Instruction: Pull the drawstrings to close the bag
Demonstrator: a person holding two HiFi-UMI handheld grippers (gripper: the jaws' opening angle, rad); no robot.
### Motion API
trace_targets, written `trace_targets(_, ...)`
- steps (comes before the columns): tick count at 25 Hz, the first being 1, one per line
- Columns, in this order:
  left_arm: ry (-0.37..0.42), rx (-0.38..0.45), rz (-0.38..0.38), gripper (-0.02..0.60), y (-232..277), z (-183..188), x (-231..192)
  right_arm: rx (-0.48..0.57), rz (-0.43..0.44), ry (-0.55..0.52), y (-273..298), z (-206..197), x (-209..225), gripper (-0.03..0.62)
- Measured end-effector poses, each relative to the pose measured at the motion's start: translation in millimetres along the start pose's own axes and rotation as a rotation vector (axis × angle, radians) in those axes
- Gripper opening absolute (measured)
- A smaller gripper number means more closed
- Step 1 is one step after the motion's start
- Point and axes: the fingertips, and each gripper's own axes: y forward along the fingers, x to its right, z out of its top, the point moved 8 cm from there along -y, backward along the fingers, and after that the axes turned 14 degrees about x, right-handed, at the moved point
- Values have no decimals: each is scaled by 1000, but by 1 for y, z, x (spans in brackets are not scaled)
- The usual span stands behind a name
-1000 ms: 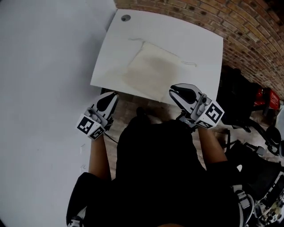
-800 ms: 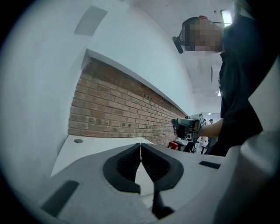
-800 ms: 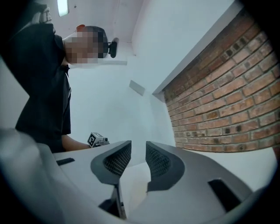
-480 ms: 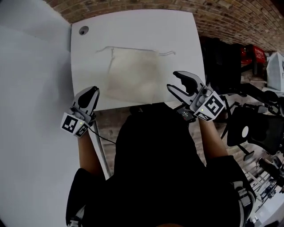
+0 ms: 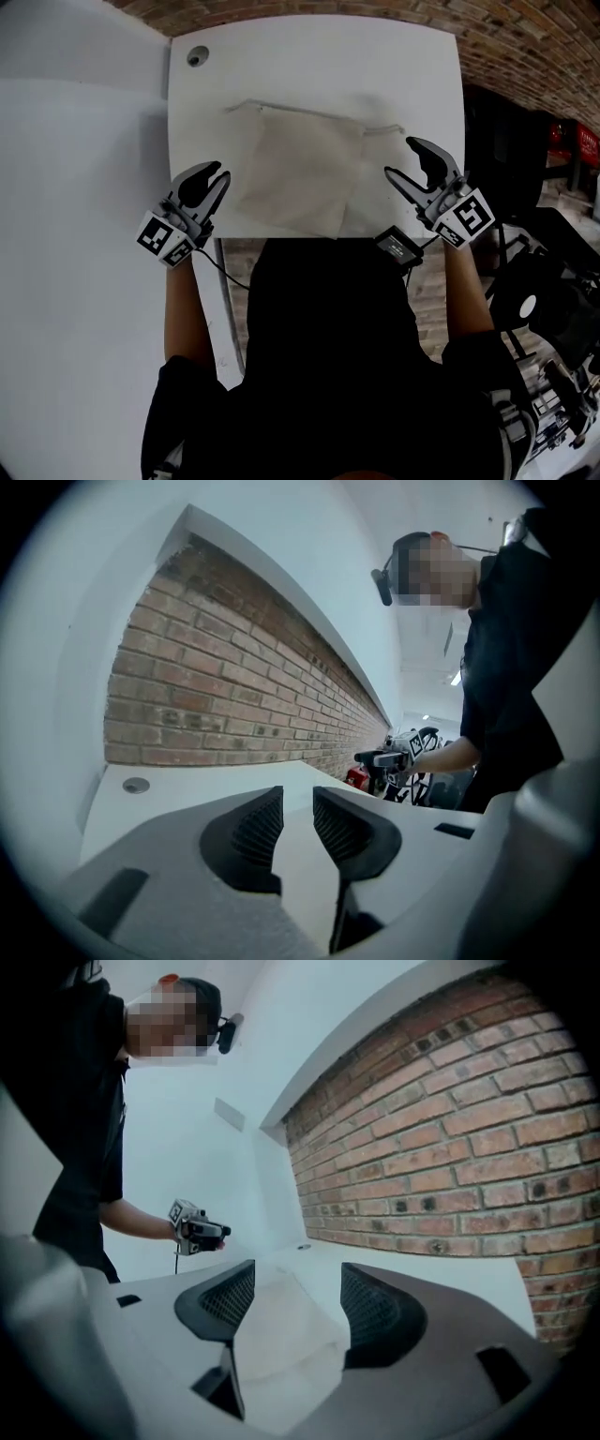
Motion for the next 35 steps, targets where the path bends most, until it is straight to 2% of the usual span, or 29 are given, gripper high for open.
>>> trace_targets(7, 106, -210, -9, 191, 36, -28, -70, -141, -37, 8, 11, -40, 51, 278)
trace_targets(9, 134, -261, -31, 195, 46, -37, -91, -178, -46, 7, 14, -45, 58, 278)
trace_targets(13, 197, -346, -60, 195, 67, -59, -134, -285, -37, -63, 19, -60, 71, 278)
trace_targets(15, 228, -415, -74, 195, 75, -70, -150, -334, -30, -74, 18, -69, 75, 278)
trace_targets(18, 274, -521, -132, 195, 80, -87, -163, -381, -24, -73, 19, -82, 82, 278)
trace_targets(24, 315, -652, -253, 193, 89, -102, -172, -405, -25, -63, 27, -105, 92, 278)
trace_targets(26, 304, -680, -267, 188, 90, -106, -175, -407, -26, -62, 28, -109, 94, 278)
trace_targets(31, 266, -685, -238, 161, 93, -105, -177, -414, -42, -58, 24, -116, 95, 278)
trace_targets(34, 297, -711, -260, 67, 94, -107, -171, -416, -48, -61, 25, -118, 93, 278)
trace_targets(35, 309, -720, -267, 58, 95, -107, -168, -417, -46, -64, 25, -118, 93, 278)
